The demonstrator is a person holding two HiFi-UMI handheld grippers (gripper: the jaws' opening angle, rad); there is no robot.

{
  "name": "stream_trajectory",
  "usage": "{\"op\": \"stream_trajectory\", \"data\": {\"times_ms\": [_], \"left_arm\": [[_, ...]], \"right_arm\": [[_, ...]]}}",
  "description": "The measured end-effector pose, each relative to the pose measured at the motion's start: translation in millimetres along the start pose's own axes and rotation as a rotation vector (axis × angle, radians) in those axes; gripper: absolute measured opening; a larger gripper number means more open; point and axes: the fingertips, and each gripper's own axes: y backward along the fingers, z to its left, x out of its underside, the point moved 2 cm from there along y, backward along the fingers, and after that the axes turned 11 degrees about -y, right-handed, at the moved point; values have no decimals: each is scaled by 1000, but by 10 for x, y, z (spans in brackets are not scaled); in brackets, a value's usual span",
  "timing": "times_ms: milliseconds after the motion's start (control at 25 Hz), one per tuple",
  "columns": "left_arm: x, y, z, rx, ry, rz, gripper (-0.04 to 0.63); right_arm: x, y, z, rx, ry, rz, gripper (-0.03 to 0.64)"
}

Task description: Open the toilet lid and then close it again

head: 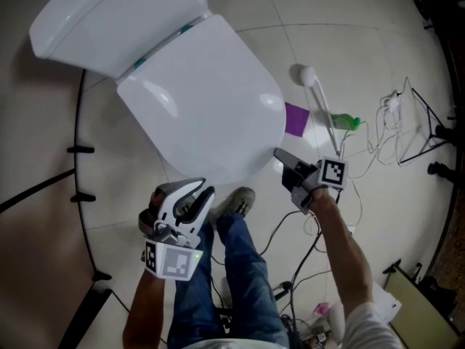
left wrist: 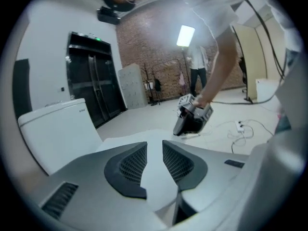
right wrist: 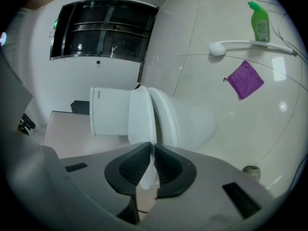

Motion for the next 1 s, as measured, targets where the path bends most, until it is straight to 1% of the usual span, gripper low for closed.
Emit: {"op": "stream_trajectory", "data": {"times_ms": [80, 120, 160, 200, 240, 320, 400, 480, 560, 640, 680, 760, 840, 920, 1000], "left_arm": [[19, 16, -149, 61, -146, 62, 96], [33, 28, -215, 77, -210, 96, 118], [51, 36, -265, 81, -265, 132, 165], [86, 37, -301, 76, -311, 170, 228], [137, 29, -321, 66, -349, 211, 269], [245, -6, -308, 36, -408, 281, 275], [289, -47, -240, -10, -451, 314, 273], [261, -73, -138, -66, -469, 306, 272], [167, -44, 18, -126, -458, 273, 222], [29, 33, 199, -163, -456, 241, 113], [-40, 84, 297, -175, -462, 228, 78], [-165, 203, 540, -201, -473, 208, 57], [-265, 319, 842, -211, -459, 186, 43], [-337, 424, 1159, -204, -404, 162, 35], [-372, 507, 1476, -195, -343, 146, 34]], "right_arm": [[39, 76, 204, -36, -10, 7, 12], [64, 113, 317, -54, -13, 9, 12], [87, 148, 433, -70, -17, 9, 11], [105, 179, 548, -83, -20, 8, 11], [118, 200, 662, -95, -21, 7, 9], [143, 212, 875, -114, -20, 9, 9], [166, 218, 1064, -134, -15, 14, 8], [184, 229, 1229, -153, -13, 15, 8], [202, 234, 1380, -169, -11, 7, 8], [215, 237, 1573, -200, -11, -5, 8], [221, 231, 1704, -226, -10, -9, 8], [224, 187, 2012, -291, 6, -12, 9], [222, 96, 2355, -358, 40, -17, 15], [250, 1, 2736, -410, 105, -31, 12], [322, -53, 3147, -450, 205, -56, 12]]}}
